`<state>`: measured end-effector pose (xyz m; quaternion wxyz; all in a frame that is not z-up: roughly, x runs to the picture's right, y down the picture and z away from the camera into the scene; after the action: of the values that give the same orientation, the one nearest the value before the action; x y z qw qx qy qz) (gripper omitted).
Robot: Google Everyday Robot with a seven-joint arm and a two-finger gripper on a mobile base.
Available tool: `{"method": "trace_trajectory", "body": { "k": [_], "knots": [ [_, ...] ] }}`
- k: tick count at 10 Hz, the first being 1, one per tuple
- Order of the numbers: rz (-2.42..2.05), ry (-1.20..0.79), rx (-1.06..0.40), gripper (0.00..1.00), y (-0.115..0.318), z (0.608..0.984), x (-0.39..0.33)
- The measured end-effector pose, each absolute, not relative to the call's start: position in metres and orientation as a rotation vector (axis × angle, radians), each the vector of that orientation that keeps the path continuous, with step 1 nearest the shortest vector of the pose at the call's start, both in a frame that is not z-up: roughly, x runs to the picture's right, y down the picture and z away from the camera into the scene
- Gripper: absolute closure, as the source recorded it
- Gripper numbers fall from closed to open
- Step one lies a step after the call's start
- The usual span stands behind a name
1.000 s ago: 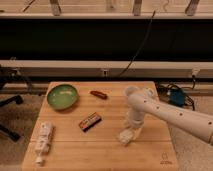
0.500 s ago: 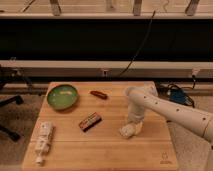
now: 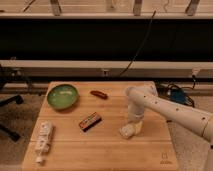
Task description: Wipe the white sponge on the table
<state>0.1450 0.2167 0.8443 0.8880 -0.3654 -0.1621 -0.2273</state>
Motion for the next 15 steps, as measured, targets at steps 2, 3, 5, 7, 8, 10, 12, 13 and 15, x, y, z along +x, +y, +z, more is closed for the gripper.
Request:
{"method": "trace_trajectory", "body": {
  "k": [2, 3, 5, 7, 8, 10, 12, 13, 15],
  "knots": [
    [-0.499, -0.378, -0.715, 1.0, 0.193, 0.858, 0.108],
    [-0.506, -0.402, -0.699, 1.0, 0.183, 0.859, 0.096],
    [-0.52, -0.439, -0.693, 1.0, 0.178, 0.855, 0.084],
    [-0.549, -0.478, -0.697, 1.0, 0.186, 0.844, 0.066],
    [-0.574, -0.501, -0.699, 1.0, 0.196, 0.836, 0.053],
    [-0.624, -0.543, -0.703, 1.0, 0.218, 0.815, 0.035],
    [-0.681, -0.579, -0.698, 1.0, 0.236, 0.79, 0.023],
    [-0.701, -0.59, -0.699, 1.0, 0.245, 0.781, 0.021],
    [-0.758, -0.584, -0.719, 1.0, 0.268, 0.762, 0.026]
  ]
}}
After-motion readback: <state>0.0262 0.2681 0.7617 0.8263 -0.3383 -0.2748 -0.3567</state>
